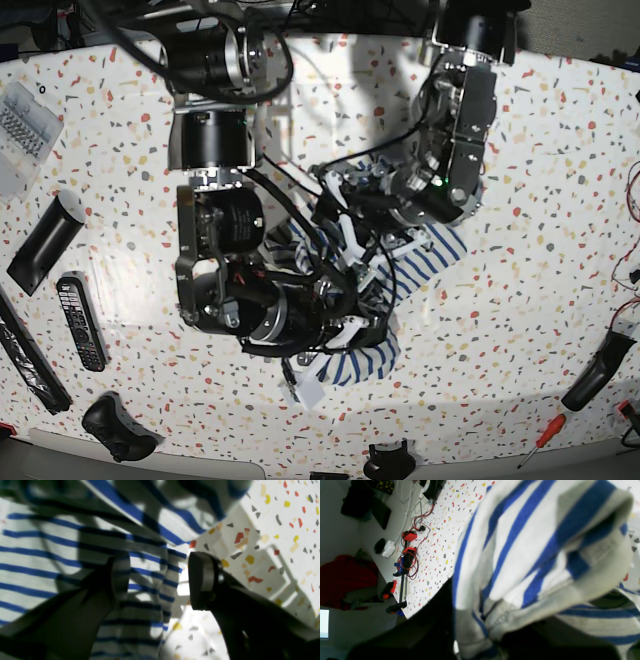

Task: Layout the t-shirt on the table in an organized manner, then fold the t-shirt properly
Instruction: 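Carry the held shirt end over the left gripper with the right gripper, then lower the right gripper and press the folded bundle onto the table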

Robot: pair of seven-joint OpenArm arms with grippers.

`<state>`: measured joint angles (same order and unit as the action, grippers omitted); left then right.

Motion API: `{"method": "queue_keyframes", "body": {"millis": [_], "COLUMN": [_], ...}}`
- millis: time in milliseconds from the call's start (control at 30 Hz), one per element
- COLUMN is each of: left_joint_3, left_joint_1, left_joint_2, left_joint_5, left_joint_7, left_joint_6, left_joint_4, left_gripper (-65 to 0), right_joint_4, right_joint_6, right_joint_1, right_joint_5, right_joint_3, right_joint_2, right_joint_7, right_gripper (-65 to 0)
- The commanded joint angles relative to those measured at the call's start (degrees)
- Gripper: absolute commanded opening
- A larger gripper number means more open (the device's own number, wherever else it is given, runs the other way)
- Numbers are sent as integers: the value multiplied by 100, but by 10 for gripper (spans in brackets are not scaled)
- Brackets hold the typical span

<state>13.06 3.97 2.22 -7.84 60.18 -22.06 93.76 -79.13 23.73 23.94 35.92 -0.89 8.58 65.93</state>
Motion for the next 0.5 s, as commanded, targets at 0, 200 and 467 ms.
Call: {"method": "queue_keyframes", "body": {"millis": [0,200,467], "left_joint_3": [7,7,7], "left_joint_1": [90,-192,-1167], "left_joint_2": [39,-267,-706], "left_joint_5": [-52,-52,-50], "left_joint_7": [74,726,1191], "left_joint_6": [-15,-15,286], "left_joint_4": [205,577,645], "left_gripper": [-311,-311,-311], "right_joint_4": [-101,-101,-101], "right_joint_6": [26,26,28], "right_joint_1": [190,192,192], "right_joint_5": [151,151,151], "right_joint_3": [7,13,17], "right_joint_2": [42,42,42], "right_joint_7": [-94,-94,-94], "right_gripper": [-650,-650,-650]}}
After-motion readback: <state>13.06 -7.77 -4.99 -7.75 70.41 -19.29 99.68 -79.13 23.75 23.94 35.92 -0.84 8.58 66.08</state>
